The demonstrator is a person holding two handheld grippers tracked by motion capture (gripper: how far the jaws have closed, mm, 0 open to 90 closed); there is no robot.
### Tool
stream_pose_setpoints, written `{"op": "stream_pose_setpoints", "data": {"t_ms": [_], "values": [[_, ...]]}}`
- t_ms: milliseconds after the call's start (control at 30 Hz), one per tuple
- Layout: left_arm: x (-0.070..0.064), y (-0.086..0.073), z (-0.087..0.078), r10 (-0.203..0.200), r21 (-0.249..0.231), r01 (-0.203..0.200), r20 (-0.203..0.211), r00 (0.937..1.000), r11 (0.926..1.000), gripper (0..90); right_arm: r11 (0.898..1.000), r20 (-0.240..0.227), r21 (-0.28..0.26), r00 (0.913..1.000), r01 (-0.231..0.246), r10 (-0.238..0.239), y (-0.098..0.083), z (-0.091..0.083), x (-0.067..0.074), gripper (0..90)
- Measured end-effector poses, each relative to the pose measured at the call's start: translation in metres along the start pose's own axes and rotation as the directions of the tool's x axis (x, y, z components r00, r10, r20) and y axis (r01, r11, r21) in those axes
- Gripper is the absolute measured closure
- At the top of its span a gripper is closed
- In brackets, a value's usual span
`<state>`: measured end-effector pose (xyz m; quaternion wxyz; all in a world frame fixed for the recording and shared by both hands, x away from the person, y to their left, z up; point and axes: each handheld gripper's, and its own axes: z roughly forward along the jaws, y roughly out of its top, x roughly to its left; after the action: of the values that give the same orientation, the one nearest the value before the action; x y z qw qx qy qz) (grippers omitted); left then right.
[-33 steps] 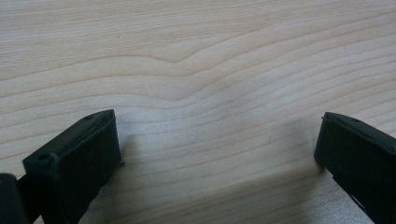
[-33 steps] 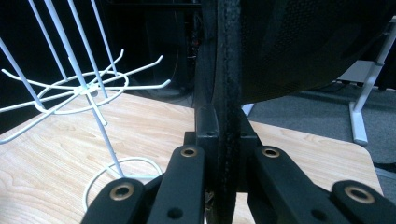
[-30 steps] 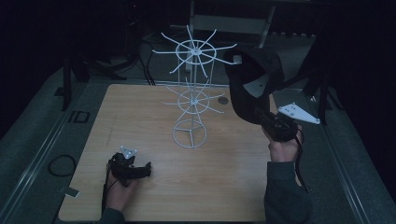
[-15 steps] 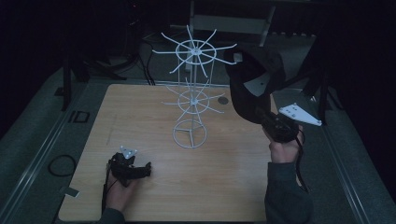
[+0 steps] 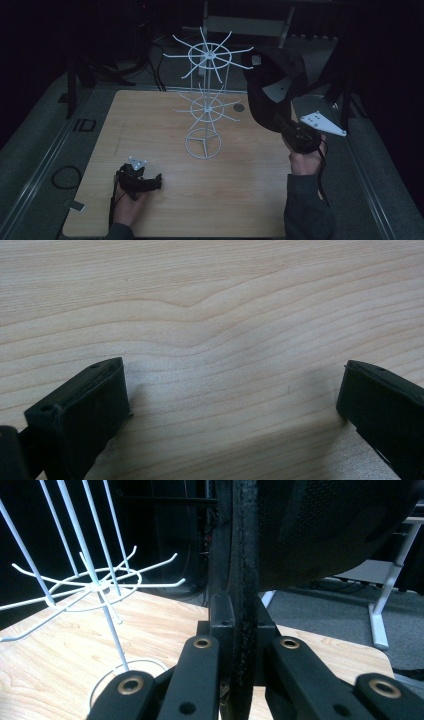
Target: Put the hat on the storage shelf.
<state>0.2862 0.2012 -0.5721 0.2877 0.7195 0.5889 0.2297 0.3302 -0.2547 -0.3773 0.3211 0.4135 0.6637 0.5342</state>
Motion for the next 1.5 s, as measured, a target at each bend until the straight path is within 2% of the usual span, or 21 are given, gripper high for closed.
{"op": "stream_pose_setpoints", "data": {"t_ms": [967, 1500], "values": [[0.0000, 0.0000, 0.0000, 0.000, -0.001, 0.000, 0.001, 1.0000, 1.0000, 0.2, 0.999, -0.002, -0.035, 1.0000, 0.006, -0.006, -0.0001, -0.0043, 0.0030, 86.5], [0.0000, 0.0000, 0.0000, 0.000, 0.000, 0.000, 0.000, 1.0000, 1.0000, 0.2, 0.995, -0.013, -0.095, 0.9989, 0.043, -0.045, 0.0015, -0.0083, 0.0083, 86.4]]}}
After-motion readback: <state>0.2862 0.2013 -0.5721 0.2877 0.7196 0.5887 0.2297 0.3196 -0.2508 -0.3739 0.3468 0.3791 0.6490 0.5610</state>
